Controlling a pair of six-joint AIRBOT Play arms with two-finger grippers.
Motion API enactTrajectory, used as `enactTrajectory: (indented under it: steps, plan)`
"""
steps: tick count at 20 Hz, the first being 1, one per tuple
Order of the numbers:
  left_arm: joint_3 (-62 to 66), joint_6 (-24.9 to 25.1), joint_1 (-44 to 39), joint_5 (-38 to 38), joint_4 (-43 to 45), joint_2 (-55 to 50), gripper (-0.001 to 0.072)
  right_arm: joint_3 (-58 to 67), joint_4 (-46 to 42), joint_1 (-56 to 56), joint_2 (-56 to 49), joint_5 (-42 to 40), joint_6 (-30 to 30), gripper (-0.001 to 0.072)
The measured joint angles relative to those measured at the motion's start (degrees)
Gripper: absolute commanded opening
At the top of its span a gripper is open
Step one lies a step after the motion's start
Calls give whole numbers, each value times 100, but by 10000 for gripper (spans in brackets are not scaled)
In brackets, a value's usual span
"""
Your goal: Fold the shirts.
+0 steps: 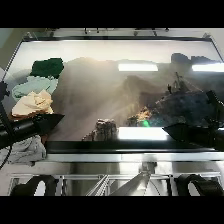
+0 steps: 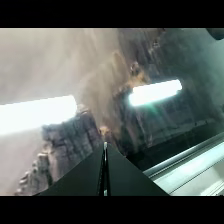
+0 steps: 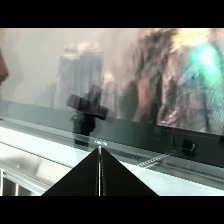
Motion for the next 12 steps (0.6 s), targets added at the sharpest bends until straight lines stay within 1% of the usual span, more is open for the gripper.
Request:
enactTrajectory:
  steps: [12]
  plan:
    - [0,2,0,-2,-9,0,13,0,2,0,0,-42,-13,33]
